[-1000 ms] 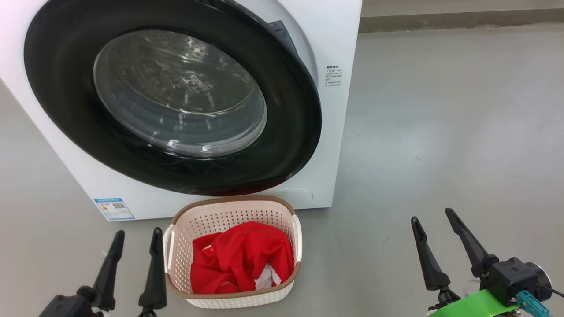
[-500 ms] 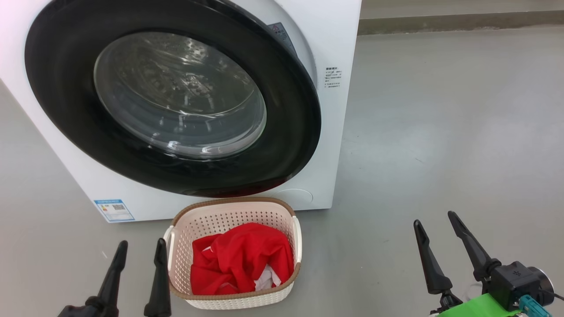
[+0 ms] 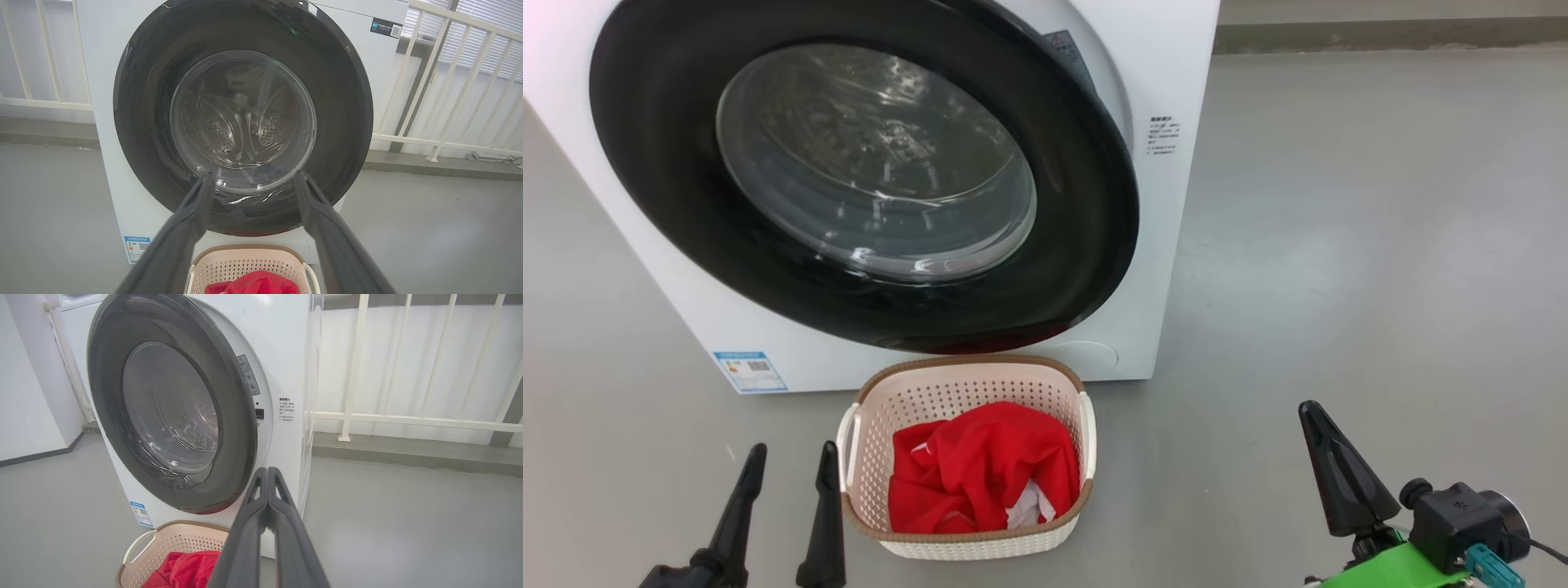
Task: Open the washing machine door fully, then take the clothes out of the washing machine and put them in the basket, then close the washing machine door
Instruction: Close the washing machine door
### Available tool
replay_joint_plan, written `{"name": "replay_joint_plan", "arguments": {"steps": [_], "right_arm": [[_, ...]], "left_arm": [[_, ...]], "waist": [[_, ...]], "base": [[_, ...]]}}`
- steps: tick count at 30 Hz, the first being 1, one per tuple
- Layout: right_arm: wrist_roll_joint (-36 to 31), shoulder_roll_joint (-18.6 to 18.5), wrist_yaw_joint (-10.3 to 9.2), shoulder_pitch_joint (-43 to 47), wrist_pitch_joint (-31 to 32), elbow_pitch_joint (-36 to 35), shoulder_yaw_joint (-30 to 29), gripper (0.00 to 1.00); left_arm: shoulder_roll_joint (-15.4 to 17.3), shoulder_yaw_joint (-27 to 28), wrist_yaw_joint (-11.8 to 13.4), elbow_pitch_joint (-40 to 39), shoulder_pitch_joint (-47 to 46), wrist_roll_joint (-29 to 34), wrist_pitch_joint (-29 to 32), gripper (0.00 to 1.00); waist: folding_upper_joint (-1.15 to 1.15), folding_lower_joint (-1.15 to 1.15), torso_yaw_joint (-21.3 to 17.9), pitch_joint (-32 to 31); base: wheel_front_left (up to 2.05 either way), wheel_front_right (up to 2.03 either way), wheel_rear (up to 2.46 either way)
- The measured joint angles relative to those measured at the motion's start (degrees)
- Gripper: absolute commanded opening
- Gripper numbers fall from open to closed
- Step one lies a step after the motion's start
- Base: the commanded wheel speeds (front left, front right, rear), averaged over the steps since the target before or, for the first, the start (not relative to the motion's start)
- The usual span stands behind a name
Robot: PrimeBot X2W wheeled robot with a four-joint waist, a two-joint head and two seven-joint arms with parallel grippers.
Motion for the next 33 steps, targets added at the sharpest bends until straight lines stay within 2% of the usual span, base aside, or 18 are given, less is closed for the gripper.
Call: {"name": "replay_joint_plan", "arguments": {"steps": [14,33], "right_arm": [[-1.4,-0.2,0.00,-11.3,0.0,4.8,3.3,0.00],[-2.0,-2.9,0.00,-32.7,-0.2,15.7,2.0,0.00]], "left_arm": [[-2.1,-1.8,-1.1,-3.3,-1.9,2.0,-0.2,1.00],[-4.2,-3.1,-3.1,-5.0,-8.4,2.5,-0.2,1.00]], "waist": [[0.00,0.00,4.4,4.7],[0.00,0.00,11.8,15.3]], "base": [[0.00,0.00,0.00],[0.00,0.00,0.00]]}}
